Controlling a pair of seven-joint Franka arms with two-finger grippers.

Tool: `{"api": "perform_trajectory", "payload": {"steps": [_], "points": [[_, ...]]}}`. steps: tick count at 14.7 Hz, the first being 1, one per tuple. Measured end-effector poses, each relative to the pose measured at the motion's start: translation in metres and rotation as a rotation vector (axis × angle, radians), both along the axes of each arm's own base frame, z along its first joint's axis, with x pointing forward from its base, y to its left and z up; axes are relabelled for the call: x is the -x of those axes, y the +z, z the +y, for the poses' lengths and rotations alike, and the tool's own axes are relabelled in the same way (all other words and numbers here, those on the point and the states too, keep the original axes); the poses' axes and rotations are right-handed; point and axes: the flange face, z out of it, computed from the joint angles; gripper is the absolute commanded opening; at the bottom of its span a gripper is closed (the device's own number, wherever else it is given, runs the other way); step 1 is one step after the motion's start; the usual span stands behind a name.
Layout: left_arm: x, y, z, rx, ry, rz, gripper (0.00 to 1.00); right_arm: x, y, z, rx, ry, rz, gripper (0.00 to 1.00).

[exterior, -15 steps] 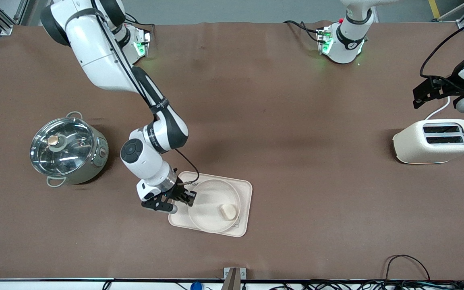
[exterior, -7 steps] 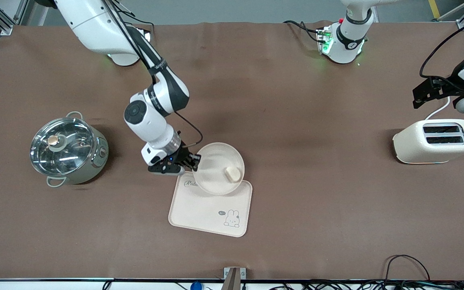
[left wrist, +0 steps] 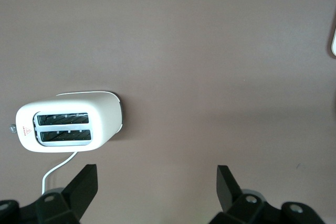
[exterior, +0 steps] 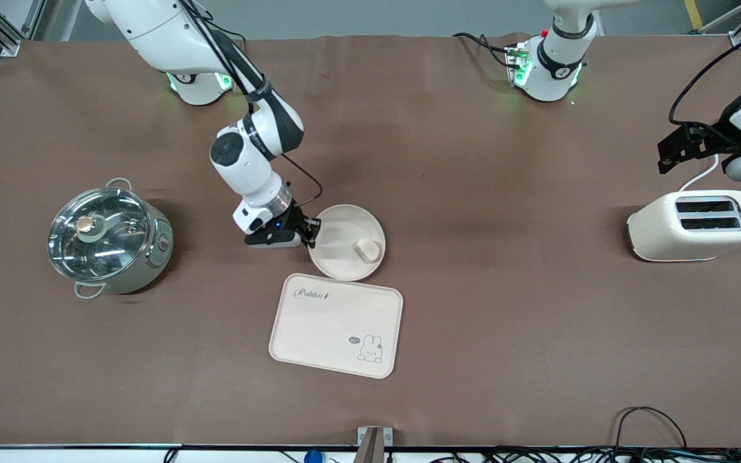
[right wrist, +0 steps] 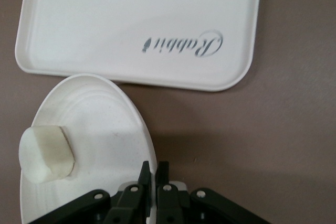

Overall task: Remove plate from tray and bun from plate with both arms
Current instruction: 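Lower the plate onto the table beside the tray and open the right gripper, then retract the right gripper while the left gripper reaches the bun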

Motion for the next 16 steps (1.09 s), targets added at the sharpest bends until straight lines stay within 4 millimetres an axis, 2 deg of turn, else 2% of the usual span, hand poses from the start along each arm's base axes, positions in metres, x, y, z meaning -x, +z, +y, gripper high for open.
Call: {"api": "perform_trajectory", "payload": {"steps": [3, 4, 5, 6, 7, 8, 9, 13, 15, 16], "points": [[0.000, 0.000, 0.000, 0.000, -0.001, 0.000, 1.00, 0.033, -0.015, 0.010, -0.001, 0.036, -0.039, 0.01], [0.000, 0.000, 0.000, 0.000, -0.001, 0.000, 1.00, 0.041, -0.019, 0.009, 0.002, 0.041, -0.043, 0.05], [0.000, 0.000, 0.000, 0.000, -0.001, 0.000, 1.00, 0.044, -0.022, 0.007, 0.004, 0.042, -0.043, 0.25], [0.000, 0.000, -0.001, 0.000, -0.002, 0.000, 1.00, 0.045, -0.022, 0.006, 0.005, 0.040, -0.044, 0.59], [0.000, 0.000, -0.003, 0.000, -0.005, 0.000, 1.00, 0.044, -0.023, 0.003, 0.008, 0.036, -0.043, 0.87], [0.000, 0.000, -0.005, 0.000, -0.008, 0.000, 1.00, 0.042, -0.024, -0.002, 0.013, 0.027, -0.041, 0.94], [0.001, 0.000, -0.007, 0.000, -0.011, 0.000, 1.00, 0.038, -0.025, -0.009, 0.016, 0.015, -0.040, 1.00], [-0.001, -0.001, -0.014, 0.002, -0.020, -0.008, 1.00, 0.014, -0.025, -0.048, 0.040, -0.054, 0.014, 1.00], [-0.005, -0.007, -0.022, 0.004, -0.036, -0.003, 1.00, -0.003, -0.008, -0.068, 0.056, -0.075, 0.067, 1.00], [-0.007, -0.012, -0.028, 0.007, -0.048, 0.001, 1.00, -0.011, 0.006, -0.076, 0.063, -0.075, 0.094, 1.00]]}}
